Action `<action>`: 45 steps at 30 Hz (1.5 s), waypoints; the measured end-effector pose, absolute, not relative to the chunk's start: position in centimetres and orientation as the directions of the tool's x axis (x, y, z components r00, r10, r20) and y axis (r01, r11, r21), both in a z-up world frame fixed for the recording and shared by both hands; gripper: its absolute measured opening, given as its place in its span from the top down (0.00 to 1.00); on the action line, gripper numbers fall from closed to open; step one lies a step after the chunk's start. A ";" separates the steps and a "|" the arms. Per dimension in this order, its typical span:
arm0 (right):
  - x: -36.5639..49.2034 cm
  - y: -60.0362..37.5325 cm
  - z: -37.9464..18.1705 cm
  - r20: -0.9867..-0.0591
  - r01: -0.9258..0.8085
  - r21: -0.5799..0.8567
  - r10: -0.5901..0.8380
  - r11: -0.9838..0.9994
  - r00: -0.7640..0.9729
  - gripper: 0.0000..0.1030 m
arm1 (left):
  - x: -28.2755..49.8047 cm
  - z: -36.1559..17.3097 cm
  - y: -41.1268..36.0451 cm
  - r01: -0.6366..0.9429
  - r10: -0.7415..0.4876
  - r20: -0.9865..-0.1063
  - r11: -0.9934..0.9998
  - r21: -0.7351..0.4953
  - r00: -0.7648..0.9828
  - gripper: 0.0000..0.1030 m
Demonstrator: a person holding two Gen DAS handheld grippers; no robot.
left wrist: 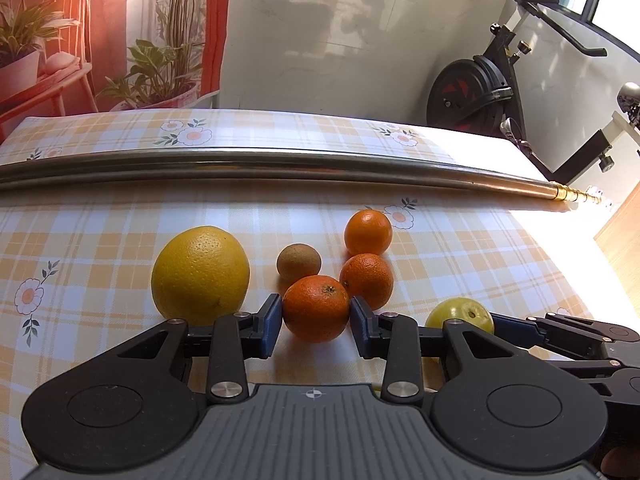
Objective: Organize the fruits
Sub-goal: 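Carry tangerine into the plate and open left tool while right tool carries apple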
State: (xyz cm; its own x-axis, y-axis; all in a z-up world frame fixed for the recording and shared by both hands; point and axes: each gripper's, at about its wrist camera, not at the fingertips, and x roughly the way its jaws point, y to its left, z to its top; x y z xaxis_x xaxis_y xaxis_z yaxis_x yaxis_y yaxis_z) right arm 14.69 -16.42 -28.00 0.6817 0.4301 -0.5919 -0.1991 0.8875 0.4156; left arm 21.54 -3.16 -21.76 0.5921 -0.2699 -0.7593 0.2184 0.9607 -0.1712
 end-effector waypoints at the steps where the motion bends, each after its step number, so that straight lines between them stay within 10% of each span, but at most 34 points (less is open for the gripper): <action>1: 14.6 -16.4 -28.0 -0.591 -0.197 0.416 0.429 0.888 0.683 0.58 | 21.3 -21.5 -3.2 0.228 -0.275 -0.756 0.959 -0.169 0.595 0.62; 45: 9.5 -15.3 -24.4 -0.553 -0.262 0.372 0.439 0.890 0.708 0.58 | 13.3 -20.2 0.2 0.362 -0.267 -0.773 0.931 -0.052 0.575 0.62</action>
State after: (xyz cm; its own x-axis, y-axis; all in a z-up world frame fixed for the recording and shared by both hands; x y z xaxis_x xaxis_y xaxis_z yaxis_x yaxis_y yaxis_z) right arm 9.46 -15.35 -24.39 0.7084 0.4392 -0.5525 -0.2618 0.8905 0.3722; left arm 13.34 0.25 -20.24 0.5754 -0.2671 -0.7730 0.3617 0.9308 -0.0524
